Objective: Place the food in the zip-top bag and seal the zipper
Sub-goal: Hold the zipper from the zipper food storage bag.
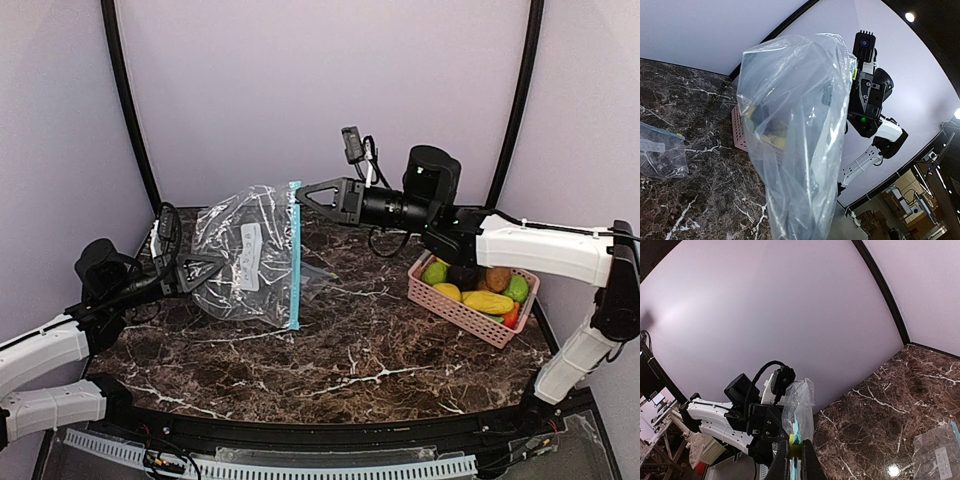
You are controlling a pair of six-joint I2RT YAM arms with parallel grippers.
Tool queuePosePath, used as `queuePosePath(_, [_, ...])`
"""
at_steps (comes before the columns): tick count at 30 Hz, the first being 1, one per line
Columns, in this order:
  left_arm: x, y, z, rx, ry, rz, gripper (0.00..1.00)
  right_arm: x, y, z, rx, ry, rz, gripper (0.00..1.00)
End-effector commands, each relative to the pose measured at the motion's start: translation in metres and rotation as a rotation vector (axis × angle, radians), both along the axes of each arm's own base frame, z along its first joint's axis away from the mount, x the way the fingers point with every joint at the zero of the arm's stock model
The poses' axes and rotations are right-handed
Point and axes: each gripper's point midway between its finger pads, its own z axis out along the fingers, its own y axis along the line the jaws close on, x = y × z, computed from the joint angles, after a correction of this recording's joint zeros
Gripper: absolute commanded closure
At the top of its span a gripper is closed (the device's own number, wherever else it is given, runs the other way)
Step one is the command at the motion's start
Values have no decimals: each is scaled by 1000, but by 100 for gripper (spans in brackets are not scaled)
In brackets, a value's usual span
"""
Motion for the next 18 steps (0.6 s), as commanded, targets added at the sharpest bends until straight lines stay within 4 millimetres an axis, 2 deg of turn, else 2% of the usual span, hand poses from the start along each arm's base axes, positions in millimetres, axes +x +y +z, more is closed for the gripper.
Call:
queuePosePath(1, [1, 0, -9, 46, 16, 10, 83, 0, 1, 11, 15, -37, -11, 100])
queuePosePath(2, [3, 2, -22, 101, 51, 28, 73, 2, -1, 9, 2, -42, -27, 100])
queuePosePath(3, [4, 3, -17, 121, 39, 41, 54, 5, -2, 8, -14, -46, -45, 100])
queuePosePath(4, [7, 8, -37, 213, 82, 75, 45, 7, -4, 5, -35, -51, -64, 100])
queuePosePath(5, [10, 12, -31, 247, 73, 99, 31, 9, -6, 3, -59, -58, -85, 100])
queuePosePath(6, [12, 22, -52, 359, 111, 149, 25, 12, -9, 1, -87, -63, -107, 100])
queuePosePath(7, [16, 26, -44, 399, 95, 175, 15, 15, -13, -3, -117, -71, -134, 100])
queuePosePath(8, [17, 39, -63, 513, 127, 215, 11, 18, -18, -7, -147, -78, -167, 100])
queuePosePath(9, [26, 47, -54, 563, 110, 271, 4, 19, -22, -14, -184, -77, -187, 100])
queuePosePath(10, [23, 53, -70, 656, 139, 259, 2, 21, -28, -18, -210, -83, -211, 100])
queuePosePath(11, [30, 59, -59, 690, 116, 297, 2, 22, -33, -22, -234, -87, -230, 100])
queuePosePath(12, [28, 63, -69, 761, 135, 278, 1, 23, -38, -27, -262, -88, -248, 100])
queuePosePath(13, [33, 64, -59, 780, 116, 291, 1, 23, -42, -32, -285, -87, -261, 100])
queuePosePath(14, [34, 65, -66, 830, 125, 267, 1, 22, -46, -37, -308, -84, -267, 100])
queuePosePath(15, [39, 64, -55, 838, 101, 272, 1, 22, -48, -42, -332, -81, -269, 100])
queuePosePath(16, [41, 64, -60, 875, 100, 249, 1, 21, -50, -49, -359, -75, -267, 100])
queuePosePath(17, [46, 61, -49, 883, 59, 244, 1, 20, -52, -56, -384, -69, -265, 100])
queuePosePath(18, [51, 59, -52, 901, 64, 228, 1, 19, -53, -61, -407, -66, -259, 100])
